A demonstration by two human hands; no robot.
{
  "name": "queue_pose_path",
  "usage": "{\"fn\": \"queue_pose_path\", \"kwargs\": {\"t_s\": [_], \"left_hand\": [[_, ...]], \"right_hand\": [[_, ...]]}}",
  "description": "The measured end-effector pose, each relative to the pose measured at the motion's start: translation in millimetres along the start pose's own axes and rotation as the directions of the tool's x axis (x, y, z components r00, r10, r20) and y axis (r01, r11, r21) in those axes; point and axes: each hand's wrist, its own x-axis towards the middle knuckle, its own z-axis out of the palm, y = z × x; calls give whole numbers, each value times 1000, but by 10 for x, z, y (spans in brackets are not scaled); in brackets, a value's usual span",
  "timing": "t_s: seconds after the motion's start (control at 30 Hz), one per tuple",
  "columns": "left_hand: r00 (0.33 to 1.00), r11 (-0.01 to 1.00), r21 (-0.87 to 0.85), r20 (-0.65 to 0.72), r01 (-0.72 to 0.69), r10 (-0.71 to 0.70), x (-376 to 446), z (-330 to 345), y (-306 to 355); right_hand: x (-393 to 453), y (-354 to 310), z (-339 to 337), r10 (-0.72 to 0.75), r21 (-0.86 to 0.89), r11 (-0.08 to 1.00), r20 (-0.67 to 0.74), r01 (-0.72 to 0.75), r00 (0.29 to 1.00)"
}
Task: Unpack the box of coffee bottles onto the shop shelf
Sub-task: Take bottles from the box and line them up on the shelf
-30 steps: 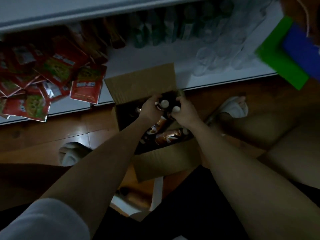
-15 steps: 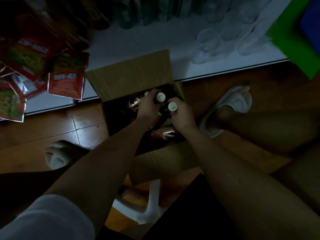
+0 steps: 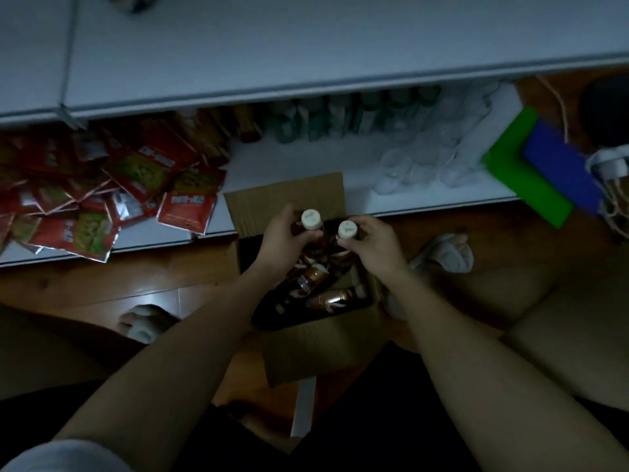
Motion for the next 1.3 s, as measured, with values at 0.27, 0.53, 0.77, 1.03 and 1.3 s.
{"fn": "queue_pose_path", "kwargs": {"t_s": [0.27, 0.53, 0.77, 1.03, 1.3], "left_hand": [[996, 973, -209, -27, -94, 90, -247, -613, 581], [978, 941, -279, 22, -191, 205, -456, -981, 1229], [956, 920, -274, 6, -280, 292, -541, -1219, 1760], [929, 883, -289, -88, -369, 360, -351, -1491, 2382], [909, 887, -228, -222, -401, 354, 75, -1785, 2775]], "right_hand": [[-363, -856, -156, -114, 260, 960, 20, 105, 993], [-573, -1542, -339, -202, 419, 891, 21, 175, 979], [-676, -2095, -512, -333, 439, 850, 16, 292, 943], [-554, -2739, -603, -399, 399, 834, -40, 381, 916], [-242, -3316, -622, -433, 409, 803, -102, 435, 896]]}}
